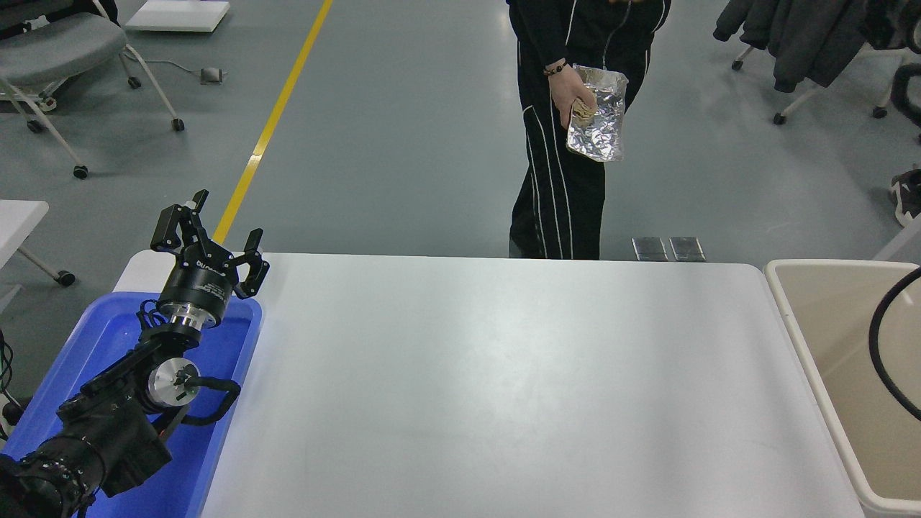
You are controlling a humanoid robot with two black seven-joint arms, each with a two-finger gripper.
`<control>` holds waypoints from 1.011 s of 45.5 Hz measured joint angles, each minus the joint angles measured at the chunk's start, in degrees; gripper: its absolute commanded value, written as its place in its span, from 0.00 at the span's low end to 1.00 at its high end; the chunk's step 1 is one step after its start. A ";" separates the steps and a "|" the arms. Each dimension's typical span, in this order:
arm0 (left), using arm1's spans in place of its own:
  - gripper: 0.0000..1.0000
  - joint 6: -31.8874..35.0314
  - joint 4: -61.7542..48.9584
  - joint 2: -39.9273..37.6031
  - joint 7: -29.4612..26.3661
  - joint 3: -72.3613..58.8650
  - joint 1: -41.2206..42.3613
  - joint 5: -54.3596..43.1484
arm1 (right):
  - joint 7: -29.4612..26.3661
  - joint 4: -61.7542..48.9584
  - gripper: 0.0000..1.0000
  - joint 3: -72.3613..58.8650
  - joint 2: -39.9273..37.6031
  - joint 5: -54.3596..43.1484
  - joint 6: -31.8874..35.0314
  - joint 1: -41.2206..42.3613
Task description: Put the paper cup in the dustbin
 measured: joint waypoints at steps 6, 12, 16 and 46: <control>1.00 0.00 -0.01 0.00 0.00 0.00 0.00 0.00 | 5.67 4.54 0.99 2.87 -0.72 1.00 0.86 -4.32; 1.00 0.00 -0.01 0.00 0.00 0.00 0.00 -0.01 | 11.04 8.45 0.99 6.44 -0.74 1.50 1.20 -9.76; 1.00 0.00 -0.01 0.00 0.00 0.00 0.00 0.00 | 14.43 10.27 0.99 8.31 -0.05 1.63 1.25 -13.46; 1.00 0.00 0.01 0.00 0.00 0.00 0.00 0.00 | 21.20 21.78 0.99 16.20 0.96 1.46 1.76 -32.84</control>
